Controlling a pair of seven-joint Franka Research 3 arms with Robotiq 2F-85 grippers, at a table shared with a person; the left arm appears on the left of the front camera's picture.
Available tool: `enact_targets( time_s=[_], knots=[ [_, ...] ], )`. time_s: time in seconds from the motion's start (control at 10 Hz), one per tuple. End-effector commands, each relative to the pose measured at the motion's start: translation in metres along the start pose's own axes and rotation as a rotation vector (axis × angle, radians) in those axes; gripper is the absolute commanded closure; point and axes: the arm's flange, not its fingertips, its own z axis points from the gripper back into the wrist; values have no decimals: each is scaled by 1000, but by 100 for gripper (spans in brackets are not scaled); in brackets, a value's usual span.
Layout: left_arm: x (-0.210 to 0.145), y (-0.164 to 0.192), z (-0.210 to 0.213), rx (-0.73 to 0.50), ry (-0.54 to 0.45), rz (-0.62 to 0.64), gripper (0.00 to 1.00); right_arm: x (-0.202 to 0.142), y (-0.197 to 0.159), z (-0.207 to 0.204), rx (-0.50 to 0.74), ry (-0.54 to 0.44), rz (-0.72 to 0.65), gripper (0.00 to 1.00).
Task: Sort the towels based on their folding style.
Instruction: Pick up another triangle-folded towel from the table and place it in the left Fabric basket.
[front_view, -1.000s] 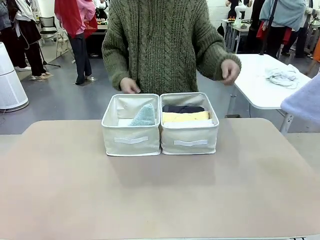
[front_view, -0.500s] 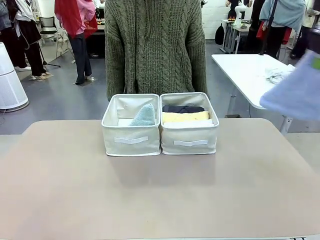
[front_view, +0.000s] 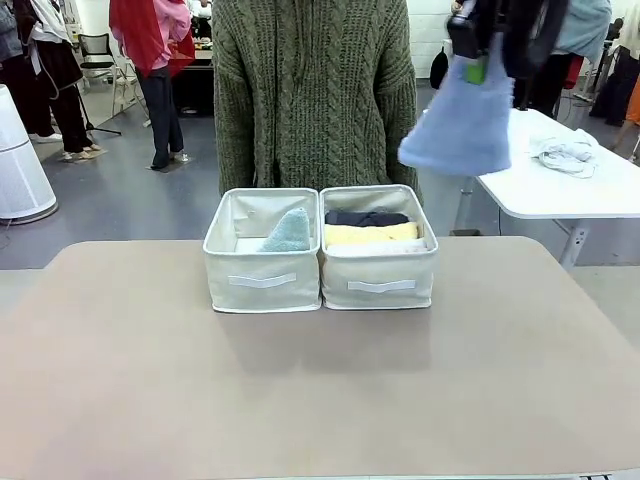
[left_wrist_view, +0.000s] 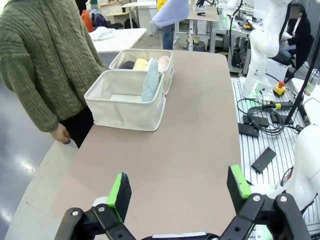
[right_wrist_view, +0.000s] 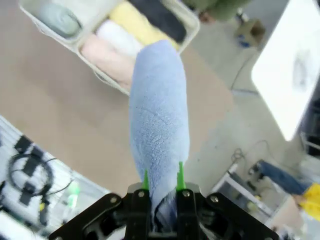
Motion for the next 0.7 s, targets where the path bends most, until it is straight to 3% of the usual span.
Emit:
enact_targets(
  time_s=[0.0,0.4,0.6],
  knots=[
    [0,-2,1,9,13,-1,0,31,6,13,38,14,73,82],
    [0,-2,1,9,13,-1,0,50,35,13,158,-29,154,82],
    [0,-2,1,9,13,-1,0,51,40,6,121,-19,134,82]
  ],
)
